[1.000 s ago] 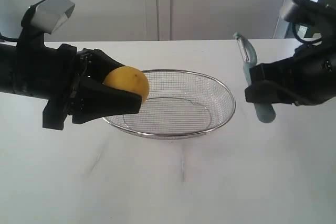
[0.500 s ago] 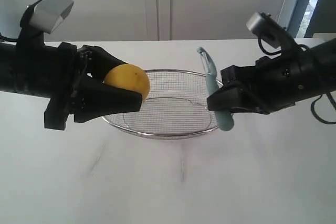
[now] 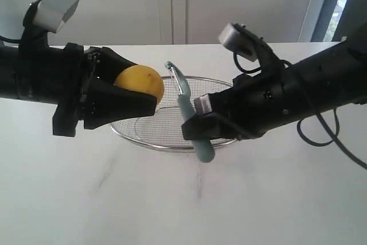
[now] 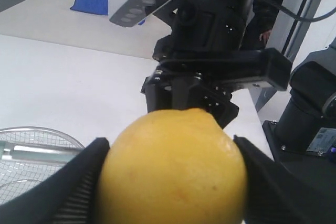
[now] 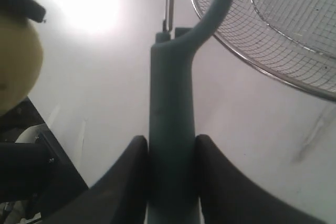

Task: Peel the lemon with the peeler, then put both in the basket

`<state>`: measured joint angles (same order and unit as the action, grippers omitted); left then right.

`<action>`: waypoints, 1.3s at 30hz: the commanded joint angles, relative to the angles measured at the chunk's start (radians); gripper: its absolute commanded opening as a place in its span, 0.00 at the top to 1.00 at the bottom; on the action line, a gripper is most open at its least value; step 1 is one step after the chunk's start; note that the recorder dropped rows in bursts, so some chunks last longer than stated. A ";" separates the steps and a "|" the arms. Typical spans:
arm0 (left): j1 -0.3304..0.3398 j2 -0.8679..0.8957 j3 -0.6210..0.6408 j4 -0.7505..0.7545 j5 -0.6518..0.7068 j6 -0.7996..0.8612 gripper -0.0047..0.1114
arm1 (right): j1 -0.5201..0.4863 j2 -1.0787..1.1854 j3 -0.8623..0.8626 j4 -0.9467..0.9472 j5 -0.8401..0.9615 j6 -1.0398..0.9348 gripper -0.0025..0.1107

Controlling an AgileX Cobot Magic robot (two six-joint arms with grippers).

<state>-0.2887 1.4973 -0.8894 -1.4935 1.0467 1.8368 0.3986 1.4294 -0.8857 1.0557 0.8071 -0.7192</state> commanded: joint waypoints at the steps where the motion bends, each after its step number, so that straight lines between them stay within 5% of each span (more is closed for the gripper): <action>1: -0.002 -0.008 0.004 -0.031 0.018 0.038 0.96 | 0.064 0.020 0.003 0.017 -0.058 0.051 0.98; 8: -0.002 -0.008 0.004 -0.008 -0.041 0.204 0.96 | 0.127 0.051 0.003 0.019 -0.108 0.089 0.98; 39: -0.002 -0.008 0.004 0.004 -0.227 0.209 0.96 | 0.170 0.058 0.003 0.098 -0.096 0.099 0.98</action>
<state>-0.2887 1.4973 -0.8894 -1.4634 0.8036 1.9576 0.5489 1.4879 -0.8857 1.1433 0.7033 -0.6213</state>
